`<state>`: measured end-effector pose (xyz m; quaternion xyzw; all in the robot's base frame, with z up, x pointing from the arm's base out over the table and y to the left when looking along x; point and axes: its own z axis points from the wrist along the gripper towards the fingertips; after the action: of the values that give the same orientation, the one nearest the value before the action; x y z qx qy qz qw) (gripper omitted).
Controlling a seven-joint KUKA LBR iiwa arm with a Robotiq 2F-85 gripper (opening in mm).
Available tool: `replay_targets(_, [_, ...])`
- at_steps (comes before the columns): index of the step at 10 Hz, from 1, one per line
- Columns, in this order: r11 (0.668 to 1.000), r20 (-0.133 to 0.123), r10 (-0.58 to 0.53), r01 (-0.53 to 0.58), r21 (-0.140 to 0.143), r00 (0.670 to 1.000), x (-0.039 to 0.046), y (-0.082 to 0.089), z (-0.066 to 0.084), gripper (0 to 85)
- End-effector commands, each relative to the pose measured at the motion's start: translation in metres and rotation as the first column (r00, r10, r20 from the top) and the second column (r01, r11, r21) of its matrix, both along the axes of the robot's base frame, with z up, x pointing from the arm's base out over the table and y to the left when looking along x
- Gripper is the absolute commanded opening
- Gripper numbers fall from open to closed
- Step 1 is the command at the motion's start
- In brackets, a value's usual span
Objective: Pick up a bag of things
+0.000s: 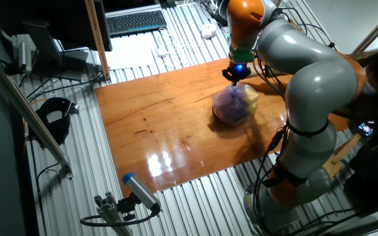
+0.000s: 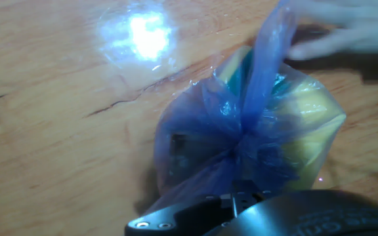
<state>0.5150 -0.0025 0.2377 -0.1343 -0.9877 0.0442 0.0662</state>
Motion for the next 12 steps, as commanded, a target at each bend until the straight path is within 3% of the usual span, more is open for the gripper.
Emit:
replay_targets(1, [1.0, 0.002, -0.006, 0.006, -0.004, 1.0, 0.0, 0.0, 0.0, 0.0])
replay_targets(6, [0.999, 0.01, -0.028, 0.028, -0.023, 1.0, 0.0, 0.0, 0.0, 0.0])
replay_targets(7, [0.998, 0.011, -0.046, 0.046, -0.053, 0.999, 0.0, 0.0, 0.0, 17.0])
replay_targets(9, [0.997, 0.022, -0.037, 0.038, -0.064, 0.999, 0.0006, -0.003, -0.001, 51.0])
replay_targets(11, [0.999, 0.028, -0.017, 0.018, -0.041, 0.999, 0.0045, -0.028, -0.01, 51.0])
replay_targets(12, [0.999, 0.036, -0.008, 0.01, -0.054, 0.999, 0.0061, -0.034, -0.013, 51.0])
